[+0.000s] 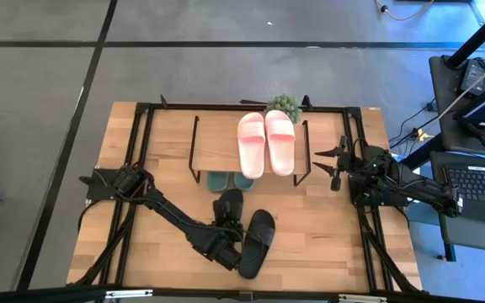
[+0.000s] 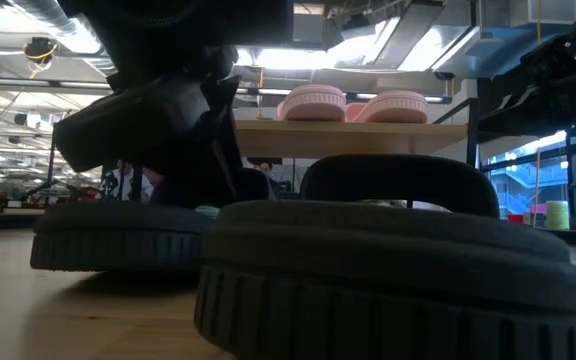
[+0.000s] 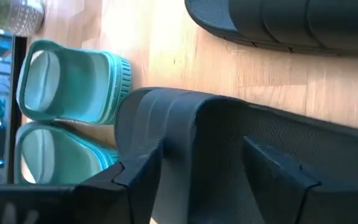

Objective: Pick and place slides into the shelf
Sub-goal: Put the left black slide under the shelf

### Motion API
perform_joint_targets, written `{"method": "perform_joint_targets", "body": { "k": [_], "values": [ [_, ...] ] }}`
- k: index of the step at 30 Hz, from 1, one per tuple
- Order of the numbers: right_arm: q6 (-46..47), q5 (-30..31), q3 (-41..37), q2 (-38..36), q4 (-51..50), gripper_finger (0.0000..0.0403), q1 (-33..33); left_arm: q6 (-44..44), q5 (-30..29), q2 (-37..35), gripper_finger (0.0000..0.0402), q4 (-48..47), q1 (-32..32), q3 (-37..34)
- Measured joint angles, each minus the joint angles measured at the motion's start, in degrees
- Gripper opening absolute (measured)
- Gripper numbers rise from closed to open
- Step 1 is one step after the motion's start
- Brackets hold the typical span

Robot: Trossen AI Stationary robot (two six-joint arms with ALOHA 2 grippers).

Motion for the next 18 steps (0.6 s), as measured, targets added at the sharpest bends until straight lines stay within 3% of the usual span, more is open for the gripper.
{"method": "perform_joint_targets", "body": {
  "k": [18],
  "values": [
    [0.0, -0.02, 0.01, -0.01, 0.0, 0.0157, 0.0, -0.04, -0.69, 0.0, 0.0218, -4.66, 2.73, 0.0]
  ]
}}
